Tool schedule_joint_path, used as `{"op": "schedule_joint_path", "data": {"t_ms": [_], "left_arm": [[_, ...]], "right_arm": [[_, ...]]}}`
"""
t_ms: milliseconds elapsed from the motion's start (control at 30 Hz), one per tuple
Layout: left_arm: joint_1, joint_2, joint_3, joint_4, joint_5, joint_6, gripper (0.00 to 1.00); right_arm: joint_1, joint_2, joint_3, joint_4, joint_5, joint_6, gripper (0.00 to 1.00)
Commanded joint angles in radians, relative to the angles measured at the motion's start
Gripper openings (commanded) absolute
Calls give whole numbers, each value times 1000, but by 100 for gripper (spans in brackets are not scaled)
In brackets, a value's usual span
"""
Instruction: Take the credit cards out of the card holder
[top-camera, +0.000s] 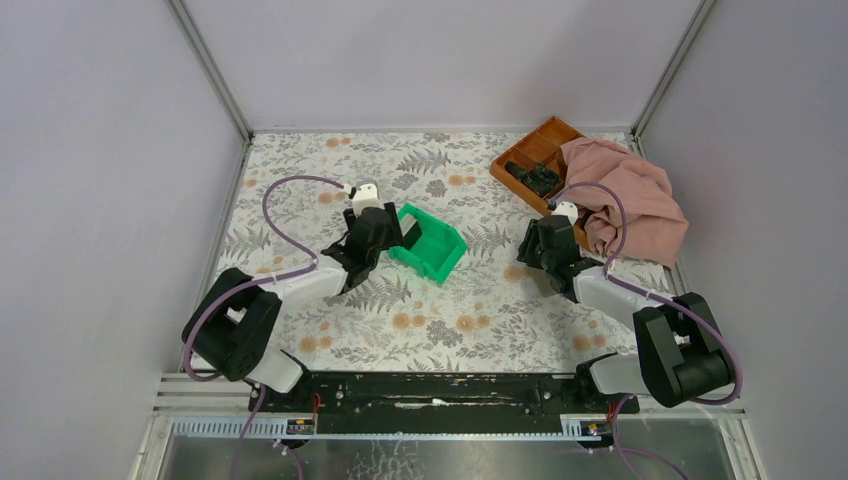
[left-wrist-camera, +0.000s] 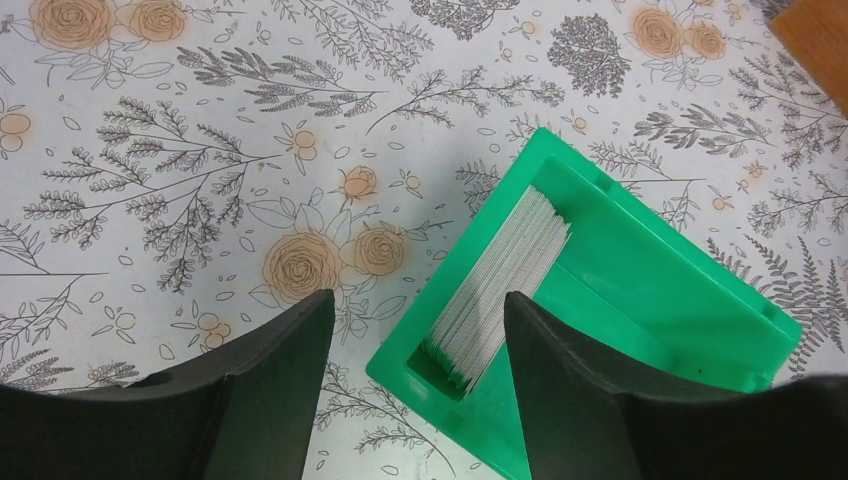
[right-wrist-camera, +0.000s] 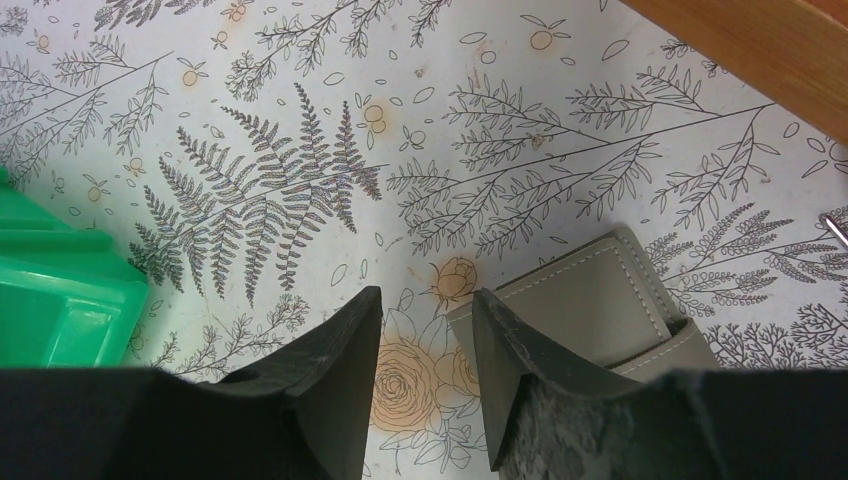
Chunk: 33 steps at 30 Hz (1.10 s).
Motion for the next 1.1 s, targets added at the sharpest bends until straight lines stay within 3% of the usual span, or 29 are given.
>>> {"op": "schedule_joint_path", "data": {"t_ms": [0, 533, 1067], "left_arm": [[12, 16, 35, 13, -4, 19, 70], [65, 100, 73, -24, -23, 6, 70], [98, 76, 56, -32, -60, -20, 71]], "right_arm": [[8, -2, 40, 8, -3, 2, 47], [8, -13, 45, -3, -12, 6, 47], [7, -13, 49, -8, -20, 8, 47]]}}
